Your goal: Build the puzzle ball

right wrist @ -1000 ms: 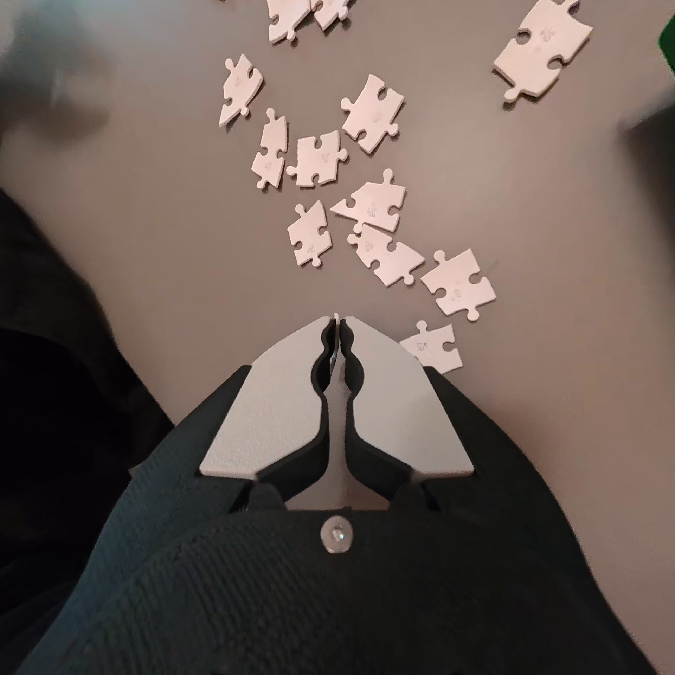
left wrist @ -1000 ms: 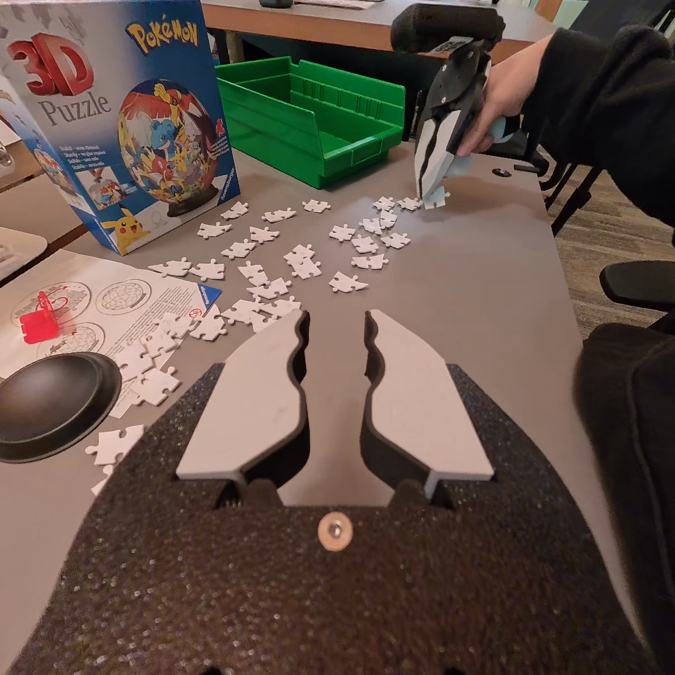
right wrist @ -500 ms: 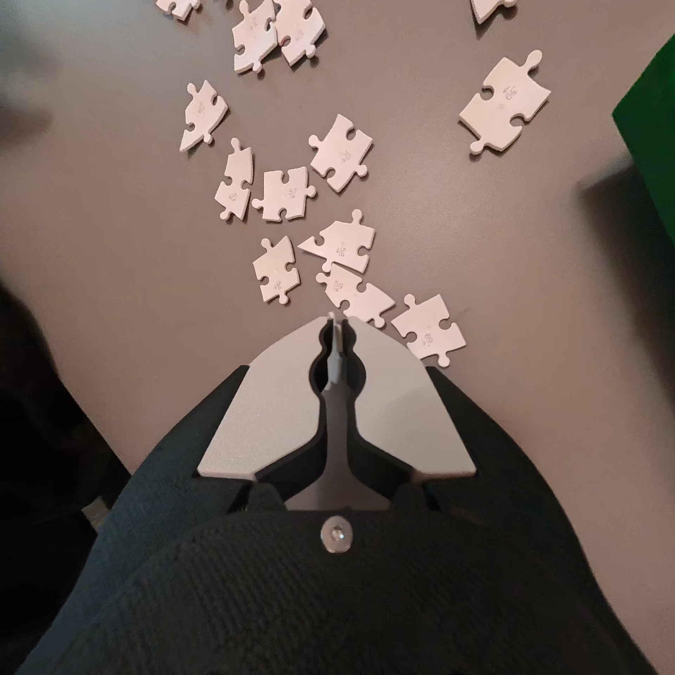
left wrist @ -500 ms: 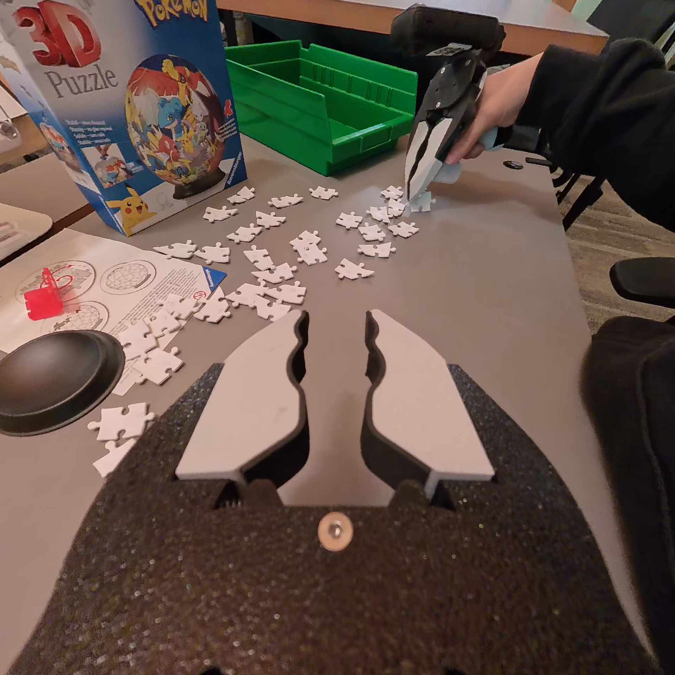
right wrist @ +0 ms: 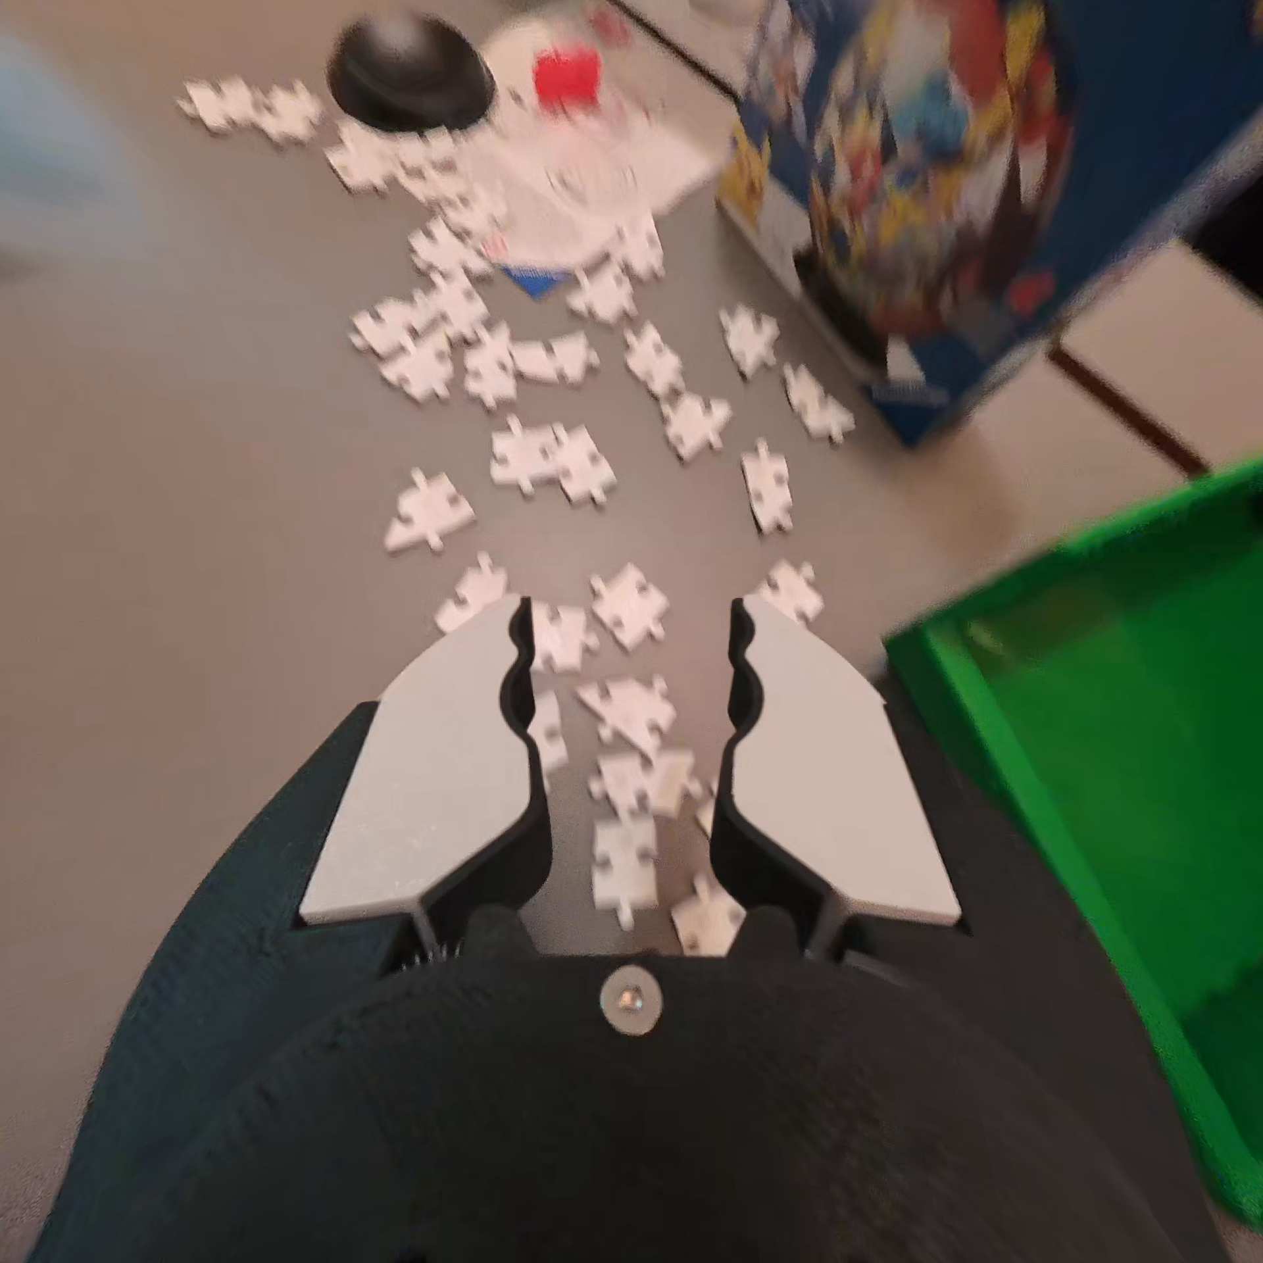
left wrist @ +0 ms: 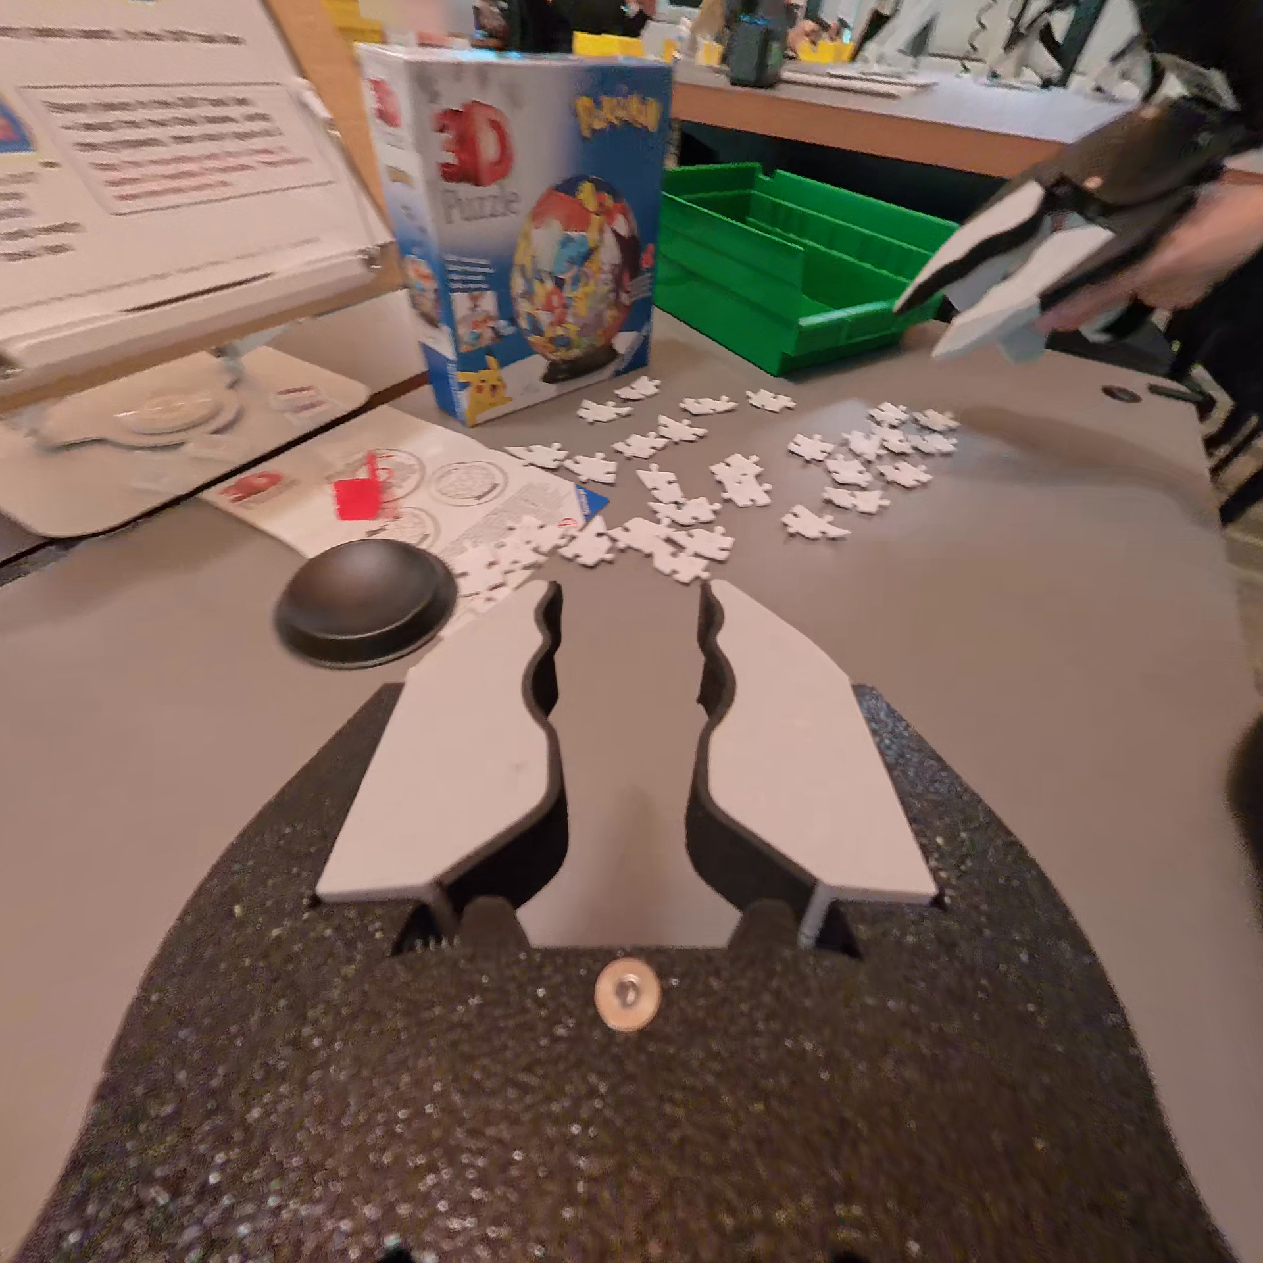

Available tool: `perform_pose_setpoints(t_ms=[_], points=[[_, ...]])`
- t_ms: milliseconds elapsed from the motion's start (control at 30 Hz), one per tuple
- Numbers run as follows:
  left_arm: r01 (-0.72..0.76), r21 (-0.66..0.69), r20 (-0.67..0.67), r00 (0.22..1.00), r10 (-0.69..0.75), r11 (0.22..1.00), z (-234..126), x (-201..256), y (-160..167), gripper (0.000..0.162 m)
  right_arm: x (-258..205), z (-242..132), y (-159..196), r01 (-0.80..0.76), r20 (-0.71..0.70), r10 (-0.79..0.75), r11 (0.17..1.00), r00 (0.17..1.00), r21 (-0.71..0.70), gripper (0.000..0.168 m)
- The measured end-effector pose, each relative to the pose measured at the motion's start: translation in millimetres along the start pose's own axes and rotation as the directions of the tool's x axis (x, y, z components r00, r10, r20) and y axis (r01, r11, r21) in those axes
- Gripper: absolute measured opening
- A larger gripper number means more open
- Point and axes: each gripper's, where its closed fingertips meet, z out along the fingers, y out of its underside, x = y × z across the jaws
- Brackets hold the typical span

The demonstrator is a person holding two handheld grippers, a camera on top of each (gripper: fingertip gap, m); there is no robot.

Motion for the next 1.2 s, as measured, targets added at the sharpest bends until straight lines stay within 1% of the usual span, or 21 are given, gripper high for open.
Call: perform_pose_setpoints(t_ms=[67,133,200,267,367,467,600,700,767,833,933,1033,1133,1200], points=[[0.012,0.008,0.039,0.999,-0.012,1.000,-10,-16,-4,0.041,-22,19,-23,0.043,0.014,-0.044,0.997,0.999,0.065,0.061],[0.002,0.017,0.089,0.996,-0.003,1.000,-21,-33,-11,0.043,-42,38,-48,0.051,0.042,-0.057,0.991,0.998,0.125,0.065],[-0.008,0.058,0.141,0.990,-0.001,0.998,-35,-51,-26,0.045,-59,54,-74,0.017,0.094,-0.036,0.980,0.995,0.198,0.069],[0.012,0.111,0.178,0.984,-0.032,0.994,-49,-70,-42,0.046,-70,69,-99,-0.048,0.150,0.008,0.963,0.989,0.263,0.069],[0.042,0.160,0.254,0.964,-0.082,0.986,-70,-99,-54,0.051,-80,89,-123,-0.106,0.200,0.048,0.952,0.979,0.287,0.073],[0.040,0.178,0.362,0.927,-0.104,0.983,-95,-128,-52,0.056,-86,103,-142,-0.106,0.209,0.039,0.941,0.977,0.322,0.077],[0.075,0.131,0.529,0.838,-0.134,0.989,-134,-175,-35,0.062,-94,117,-152,-0.135,0.244,0.056,0.938,0.968,0.320,0.080],[0.118,0.024,0.620,0.777,-0.107,0.993,-163,-209,-15,0.067,-99,120,-150,-0.149,0.265,0.064,0.938,0.962,0.314,0.081],[0.160,-0.079,0.675,0.735,-0.065,0.984,-185,-231,-2,0.070,-101,119,-145,-0.140,0.266,0.057,0.943,0.962,0.303,0.081],[0.195,-0.200,0.699,0.715,0.000,0.960,-205,-250,11,0.071,-99,116,-137,-0.125,0.247,0.053,0.950,0.968,0.288,0.082],[0.250,-0.393,0.651,0.755,0.076,0.885,-220,-267,31,0.067,-97,112,-124,-0.105,0.227,0.046,0.961,0.973,0.255,0.083],[0.258,-0.534,0.553,0.827,0.102,0.805,-214,-271,44,0.062,-95,106,-112,-0.077,0.202,0.032,0.972,0.979,0.220,0.084],[0.186,-0.678,0.383,0.915,0.126,0.711,-190,-265,62,0.060,-94,99,-103,-0.071,0.186,0.033,0.977,0.982,0.202,0.084],[0.088,-0.778,0.277,0.937,0.213,0.622,-178,-271,78,0.059,-96,96,-101,-0.078,0.188,0.039,0.976,0.981,0.202,0.084]])
